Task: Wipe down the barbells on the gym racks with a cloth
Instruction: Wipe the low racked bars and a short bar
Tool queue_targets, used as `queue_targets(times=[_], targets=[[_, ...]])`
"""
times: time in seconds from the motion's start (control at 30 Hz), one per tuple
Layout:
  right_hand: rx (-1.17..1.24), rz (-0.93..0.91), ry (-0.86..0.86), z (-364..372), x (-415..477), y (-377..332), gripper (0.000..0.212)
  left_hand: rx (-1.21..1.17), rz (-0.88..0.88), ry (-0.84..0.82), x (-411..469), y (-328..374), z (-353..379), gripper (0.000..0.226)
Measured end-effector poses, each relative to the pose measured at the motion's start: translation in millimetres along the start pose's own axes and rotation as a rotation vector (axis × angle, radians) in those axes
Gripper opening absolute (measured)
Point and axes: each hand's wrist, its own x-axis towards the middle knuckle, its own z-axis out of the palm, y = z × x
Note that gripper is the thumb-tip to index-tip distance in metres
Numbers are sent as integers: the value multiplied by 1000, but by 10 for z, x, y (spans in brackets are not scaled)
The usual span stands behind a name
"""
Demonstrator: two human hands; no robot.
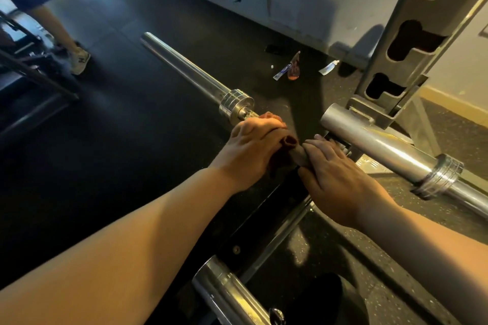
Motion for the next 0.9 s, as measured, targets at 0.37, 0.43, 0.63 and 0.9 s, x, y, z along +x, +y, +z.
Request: queue_targets(times=[0.37,0.43,0.63,0.9], targets=[[2,4,-4,6,-14,11,58,-228,-517,433,512,-56,-559,39],[-8,10,5,2,-17,6,59,-72,-410,345,406,38,-362,30],[-22,17,6,14,-1,9,61,225,-332,350,183,3,-70,47],[-20,16,-5,4,-10,1,60,-432,-646,489,409,212,-329,18]])
